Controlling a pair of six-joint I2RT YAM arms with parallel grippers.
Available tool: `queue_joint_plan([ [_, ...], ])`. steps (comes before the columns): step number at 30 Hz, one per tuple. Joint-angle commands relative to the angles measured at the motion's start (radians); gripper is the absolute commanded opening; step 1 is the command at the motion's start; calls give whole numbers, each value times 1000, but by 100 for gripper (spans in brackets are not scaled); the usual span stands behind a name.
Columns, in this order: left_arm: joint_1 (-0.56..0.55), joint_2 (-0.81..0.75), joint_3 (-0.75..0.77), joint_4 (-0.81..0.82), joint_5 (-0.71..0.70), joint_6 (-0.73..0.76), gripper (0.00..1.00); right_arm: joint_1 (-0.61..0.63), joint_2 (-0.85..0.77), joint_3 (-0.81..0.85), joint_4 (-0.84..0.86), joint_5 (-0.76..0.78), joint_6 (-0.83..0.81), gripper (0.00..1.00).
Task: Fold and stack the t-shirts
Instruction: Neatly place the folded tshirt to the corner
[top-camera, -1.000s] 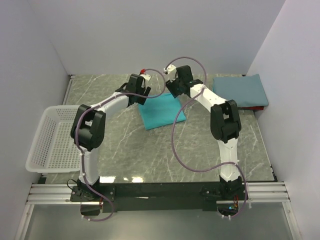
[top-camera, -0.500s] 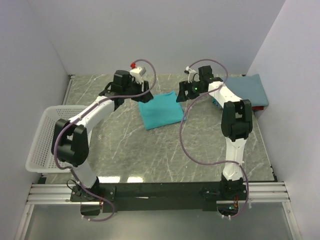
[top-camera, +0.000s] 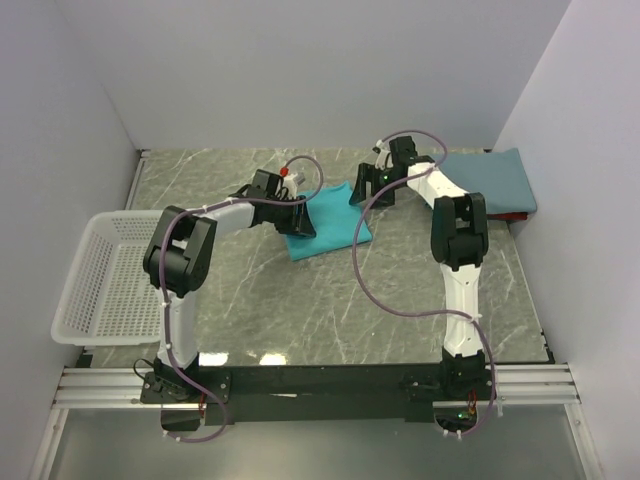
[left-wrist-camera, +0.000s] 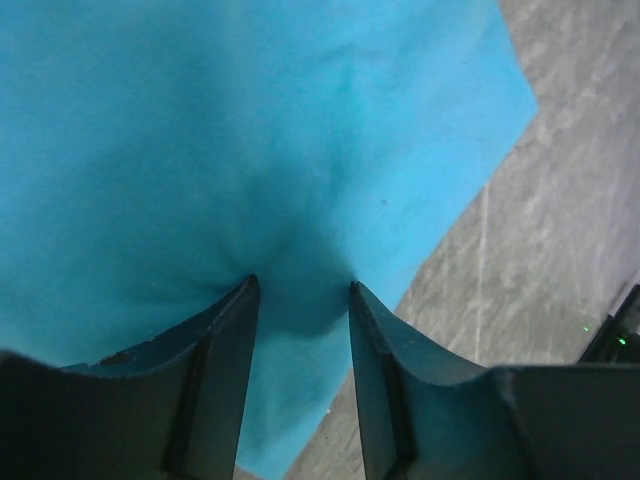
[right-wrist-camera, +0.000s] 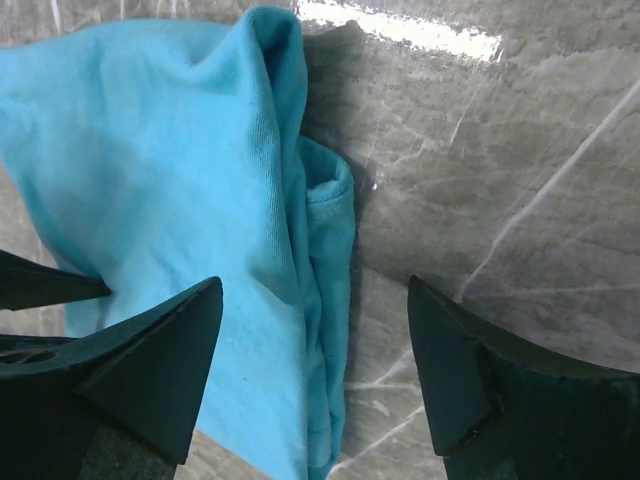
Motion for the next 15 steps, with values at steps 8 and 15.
queue_joint_plan([
  [8,-11,26,42,-100,-95,23,45,70,74,45,-100,-50,80,76],
  [15,-12,58,79,-136,-116,43,45,92,74,18,-54,-39,113,37],
])
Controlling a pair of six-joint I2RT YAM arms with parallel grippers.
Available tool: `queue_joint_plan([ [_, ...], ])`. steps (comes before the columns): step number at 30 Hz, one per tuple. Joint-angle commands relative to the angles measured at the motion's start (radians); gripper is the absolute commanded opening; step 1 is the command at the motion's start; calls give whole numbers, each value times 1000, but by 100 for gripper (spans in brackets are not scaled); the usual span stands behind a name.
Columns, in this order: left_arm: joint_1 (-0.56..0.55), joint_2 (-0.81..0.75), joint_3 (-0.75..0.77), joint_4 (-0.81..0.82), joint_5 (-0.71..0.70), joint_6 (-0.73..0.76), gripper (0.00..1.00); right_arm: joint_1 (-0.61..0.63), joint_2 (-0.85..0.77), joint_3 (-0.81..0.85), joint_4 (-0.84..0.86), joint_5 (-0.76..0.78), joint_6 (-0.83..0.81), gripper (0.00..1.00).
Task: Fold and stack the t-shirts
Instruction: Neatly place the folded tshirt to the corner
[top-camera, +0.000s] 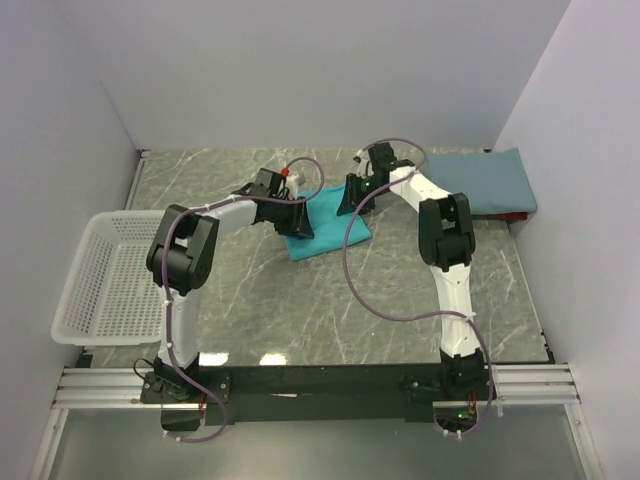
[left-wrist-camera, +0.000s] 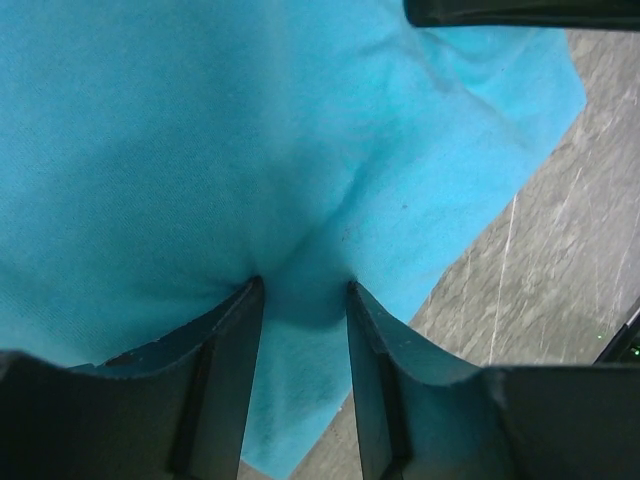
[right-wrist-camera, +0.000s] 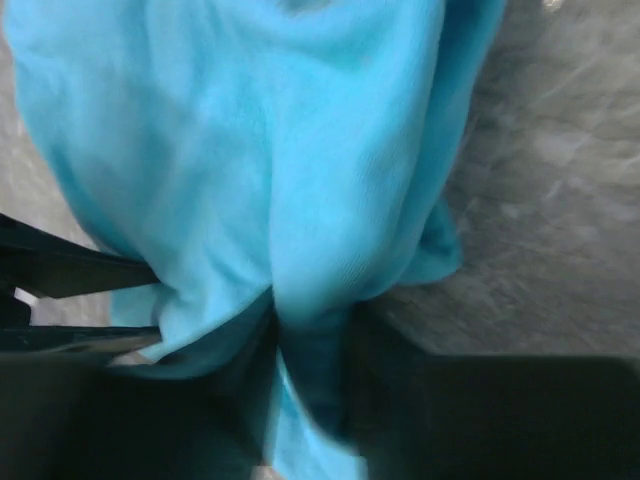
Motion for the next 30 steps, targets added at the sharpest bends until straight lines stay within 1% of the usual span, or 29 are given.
queue_joint_plan([
  [1,-5,36,37,-56,-53,39,46,6,19,-17,-10,17,25,28],
  [2,-6,39,42,-62,-60,44,46,-6,14,-23,-2,22,25,20],
  [3,-10,48,48,-73,-78,48,46,-11,8,-28,13,32,25,7],
  [4,-17,53,67,-82,-90,54,46,-14,-7,-34,19,48,23,2],
  [5,-20,59,77,-111,-106,66,46,-18,-15,-37,24,69,14,0],
  [8,-31,53,96,-127,-150,74,50,-23,-58,-42,30,161,-32,0],
  [9,-31,9,93,-119,-161,73,55,-22,-71,-40,27,178,-44,0],
  [11,-28,-64,70,-102,-204,76,59,-20,-116,-25,16,254,-89,0],
  [12,-26,-152,62,-83,-214,80,61,-20,-131,-20,5,282,-107,0],
  [13,-19,-198,45,-76,-242,86,63,-18,-160,-13,-2,313,-148,0],
  [14,-13,-246,39,-72,-259,100,64,-20,-176,3,-8,389,-173,0],
  [15,-7,-333,31,-73,-271,108,66,-20,-191,7,-22,426,-195,0],
  [17,19,-421,-13,-73,-296,122,66,-21,-240,7,-24,545,-277,0],
  [18,32,-503,-68,-70,-300,128,66,-21,-255,9,-25,587,-303,0],
  [20,35,-582,-140,-55,-328,146,66,-26,-294,24,-31,643,-377,0],
  [21,35,-649,-183,-49,-334,155,66,-25,-300,35,-45,696,-397,0],
  [22,35,-680,-261,-41,-339,162,66,-26,-311,46,-53,716,-440,0],
  [24,35,-754,-364,-36,-356,183,66,-28,-323,81,-77,768,-509,0],
  [27,33,-817,-404,-72,-394,221,66,-26,-338,107,-81,828,-572,0],
  [28,32,-829,-412,-81,-409,244,66,-26,-352,109,-74,869,-609,0],
  [30,33,-857,-415,-72,-432,260,66,-28,-372,115,-65,905,-656,0],
])
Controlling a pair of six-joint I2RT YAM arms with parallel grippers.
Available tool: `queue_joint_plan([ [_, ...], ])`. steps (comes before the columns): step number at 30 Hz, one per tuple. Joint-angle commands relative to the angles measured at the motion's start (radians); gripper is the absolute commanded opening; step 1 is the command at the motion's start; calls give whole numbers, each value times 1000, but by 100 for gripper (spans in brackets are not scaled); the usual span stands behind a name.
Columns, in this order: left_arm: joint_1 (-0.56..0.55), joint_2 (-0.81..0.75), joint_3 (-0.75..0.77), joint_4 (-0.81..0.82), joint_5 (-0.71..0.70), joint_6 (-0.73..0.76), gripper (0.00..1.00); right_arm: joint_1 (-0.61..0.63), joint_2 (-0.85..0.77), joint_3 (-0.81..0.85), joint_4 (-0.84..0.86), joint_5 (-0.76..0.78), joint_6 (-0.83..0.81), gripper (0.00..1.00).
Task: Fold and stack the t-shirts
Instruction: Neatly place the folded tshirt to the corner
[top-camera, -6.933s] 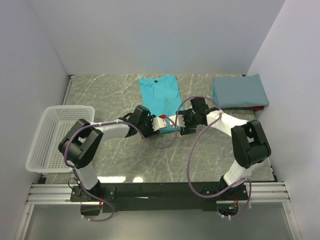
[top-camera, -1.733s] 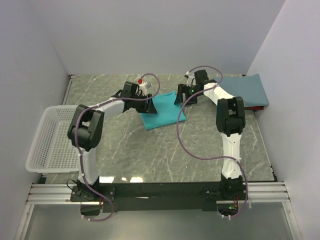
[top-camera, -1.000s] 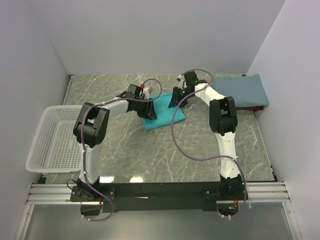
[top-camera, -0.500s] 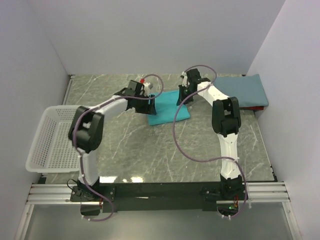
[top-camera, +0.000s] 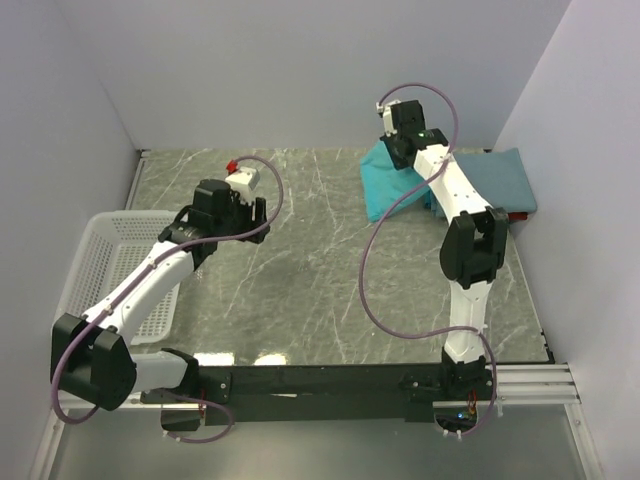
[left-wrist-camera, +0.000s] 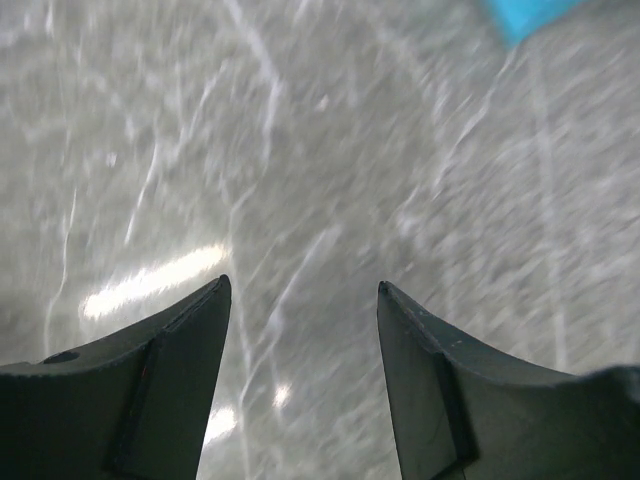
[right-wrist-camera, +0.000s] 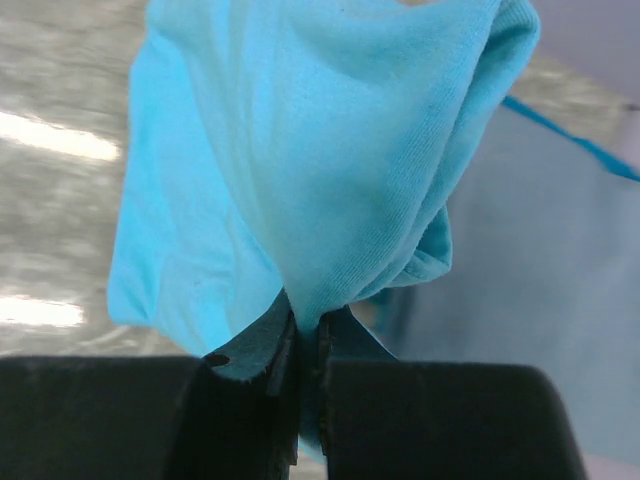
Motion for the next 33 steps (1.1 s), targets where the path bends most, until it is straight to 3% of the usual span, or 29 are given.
queue_joint_plan([
  [1,2,-28,-13,-16,-63,71,66,-8,-87,42,5,160,-143,0],
  [33,3,-68,1,-41,-11,87,65,-71,-328,45,-58,220,-232,0],
])
